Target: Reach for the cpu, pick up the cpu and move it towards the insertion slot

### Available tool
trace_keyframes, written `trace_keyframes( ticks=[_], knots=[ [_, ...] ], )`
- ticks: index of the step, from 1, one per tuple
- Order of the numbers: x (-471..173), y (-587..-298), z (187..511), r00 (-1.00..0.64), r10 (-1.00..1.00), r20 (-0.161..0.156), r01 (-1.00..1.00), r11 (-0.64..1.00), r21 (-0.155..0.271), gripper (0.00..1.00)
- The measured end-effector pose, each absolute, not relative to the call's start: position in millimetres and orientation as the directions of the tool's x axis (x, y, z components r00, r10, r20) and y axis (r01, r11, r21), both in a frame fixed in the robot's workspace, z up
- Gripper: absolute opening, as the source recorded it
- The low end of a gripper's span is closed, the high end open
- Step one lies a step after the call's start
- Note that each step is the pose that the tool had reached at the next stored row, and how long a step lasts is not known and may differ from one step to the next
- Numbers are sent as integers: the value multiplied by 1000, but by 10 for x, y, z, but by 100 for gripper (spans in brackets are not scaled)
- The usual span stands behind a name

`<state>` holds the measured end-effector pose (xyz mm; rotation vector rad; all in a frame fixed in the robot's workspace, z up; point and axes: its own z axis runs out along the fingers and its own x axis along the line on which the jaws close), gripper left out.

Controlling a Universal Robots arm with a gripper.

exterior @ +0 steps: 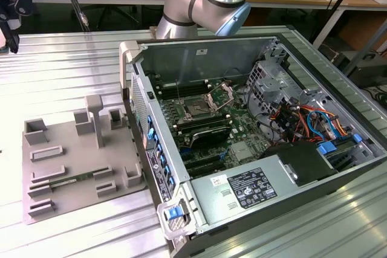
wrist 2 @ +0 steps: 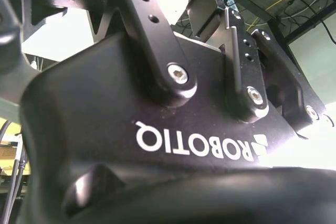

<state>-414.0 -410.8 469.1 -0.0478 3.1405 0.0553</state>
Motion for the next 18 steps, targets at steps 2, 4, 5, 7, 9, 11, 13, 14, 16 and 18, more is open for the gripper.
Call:
trace_keyframes(
  ticks=[2, 4, 5, 7, 9, 11, 13, 14, 16, 18],
  knots=[
    [-4138, -4107, 4692, -1000, -30, -1, -30, 999, 35, 55],
    [-4129, -4108, 4691, -1000, -31, -1, -31, 999, 35, 55],
    [-4124, -4108, 4690, -1000, -30, -1, -30, 999, 35, 55],
    [-4113, -4108, 4688, -1000, -30, -1, -31, 999, 35, 55],
    [-4100, -4108, 4685, -1000, -30, -1, -31, 999, 35, 55],
    [-4086, -4108, 4684, -1000, -30, -1, -30, 999, 35, 55],
    [-4057, -4108, 4682, -1000, -30, -1, -30, 999, 35, 55],
    [-4049, -4108, 4681, -1000, -30, -1, -30, 999, 35, 55],
    [-4021, -4108, 4680, -1000, -30, -1, -30, 999, 35, 55],
    [-4005, -4108, 4679, -1000, -30, -1, -30, 999, 35, 55]
  ],
)
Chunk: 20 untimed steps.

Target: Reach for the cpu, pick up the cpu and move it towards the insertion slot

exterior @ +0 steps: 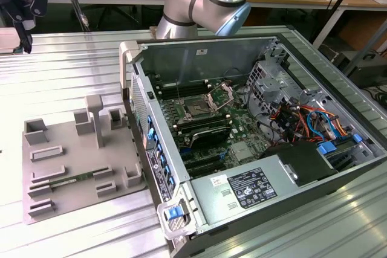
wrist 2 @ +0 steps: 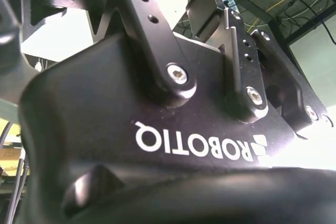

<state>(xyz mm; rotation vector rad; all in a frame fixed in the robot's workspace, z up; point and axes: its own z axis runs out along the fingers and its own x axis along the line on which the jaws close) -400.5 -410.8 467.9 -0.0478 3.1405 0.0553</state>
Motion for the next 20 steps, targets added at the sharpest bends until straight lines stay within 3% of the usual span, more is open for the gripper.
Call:
trace_keyframes(
  ticks=[20],
  knots=[
    [-3773, -4108, 4670, -1000, -30, -1, -30, 999, 35, 55]
  ],
)
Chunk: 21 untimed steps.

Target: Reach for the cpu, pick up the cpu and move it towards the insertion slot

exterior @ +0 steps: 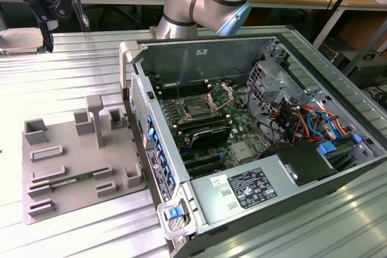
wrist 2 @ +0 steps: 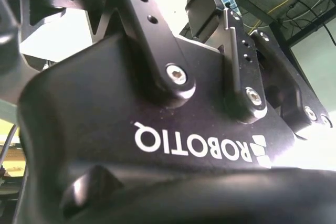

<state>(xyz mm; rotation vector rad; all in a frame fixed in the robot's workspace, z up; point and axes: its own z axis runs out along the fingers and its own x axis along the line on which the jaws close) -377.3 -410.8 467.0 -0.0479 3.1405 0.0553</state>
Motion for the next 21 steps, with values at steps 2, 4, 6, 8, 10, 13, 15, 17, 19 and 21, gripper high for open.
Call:
trace_keyframes(
  ticks=[2, 4, 6, 8, 10, 13, 15, 17, 19, 21],
  knots=[
    [-3750, -4108, 4669, -1000, -30, -1, -30, 999, 35, 55],
    [-3723, -4108, 4669, -1000, -30, -1, -30, 999, 35, 55],
    [-3682, -4108, 4668, -1000, -30, -1, -30, 999, 35, 55],
    [-3658, -4108, 4667, -1000, -30, -1, -30, 999, 35, 55],
    [-3613, -4108, 4666, -1000, -30, -1, -30, 999, 35, 55],
    [-3571, -4108, 4665, -1000, -30, -1, -30, 999, 35, 55],
    [-3528, -4108, 4664, -1000, -30, -1, -30, 999, 35, 55],
    [-3510, -4108, 4664, -1000, -30, -1, -30, 999, 35, 55],
    [-3486, -4108, 4664, -1000, -30, -1, -30, 999, 35, 55],
    [-3461, -4108, 4663, -1000, -30, -1, -30, 999, 35, 55]
  ],
)
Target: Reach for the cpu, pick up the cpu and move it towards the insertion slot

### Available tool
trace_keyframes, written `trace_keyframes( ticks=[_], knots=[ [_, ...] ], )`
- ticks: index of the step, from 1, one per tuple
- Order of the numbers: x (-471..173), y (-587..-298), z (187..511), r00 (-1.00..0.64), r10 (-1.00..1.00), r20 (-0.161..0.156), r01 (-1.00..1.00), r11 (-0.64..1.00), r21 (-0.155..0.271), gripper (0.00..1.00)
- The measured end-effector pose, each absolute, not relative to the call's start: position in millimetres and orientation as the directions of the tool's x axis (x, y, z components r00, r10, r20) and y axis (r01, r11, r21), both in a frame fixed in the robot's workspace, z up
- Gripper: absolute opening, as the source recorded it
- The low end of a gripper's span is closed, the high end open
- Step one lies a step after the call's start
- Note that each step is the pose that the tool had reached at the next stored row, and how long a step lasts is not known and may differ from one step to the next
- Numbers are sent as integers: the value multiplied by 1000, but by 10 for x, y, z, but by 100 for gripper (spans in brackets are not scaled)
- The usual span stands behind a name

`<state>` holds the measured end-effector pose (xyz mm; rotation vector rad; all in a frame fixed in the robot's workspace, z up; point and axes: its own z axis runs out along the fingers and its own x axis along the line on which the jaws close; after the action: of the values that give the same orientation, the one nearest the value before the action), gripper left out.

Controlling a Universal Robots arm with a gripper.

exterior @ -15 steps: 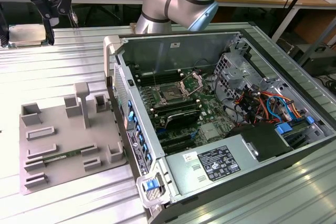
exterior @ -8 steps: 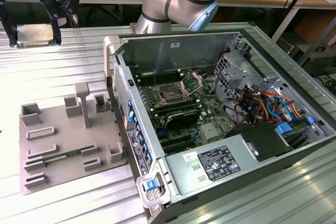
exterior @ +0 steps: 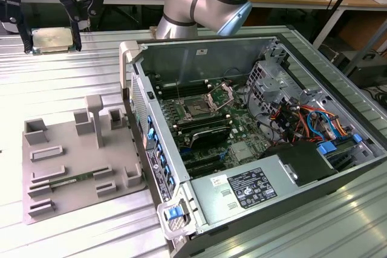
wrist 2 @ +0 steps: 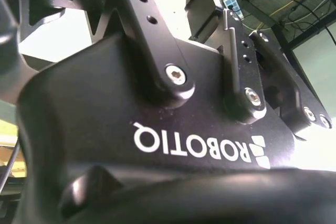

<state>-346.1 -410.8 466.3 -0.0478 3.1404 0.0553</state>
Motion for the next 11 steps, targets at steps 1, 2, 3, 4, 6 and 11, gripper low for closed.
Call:
trace_keyframes(
  ticks=[1, 2, 3, 4, 6, 11],
  knots=[
    [-3446, -4108, 4663, -1000, -30, -1, -30, 999, 35, 55],
    [-3436, -4108, 4663, -1000, -30, -1, -30, 999, 35, 55],
    [-3417, -4108, 4663, -1000, -30, -1, -30, 999, 35, 55],
    [-3407, -4108, 4662, -1000, -30, -1, -30, 999, 35, 55],
    [-3376, -4108, 4662, -1000, -30, -1, -30, 999, 35, 55],
    [-3303, -4108, 4661, -1000, -30, -1, -30, 999, 35, 55]
  ],
)
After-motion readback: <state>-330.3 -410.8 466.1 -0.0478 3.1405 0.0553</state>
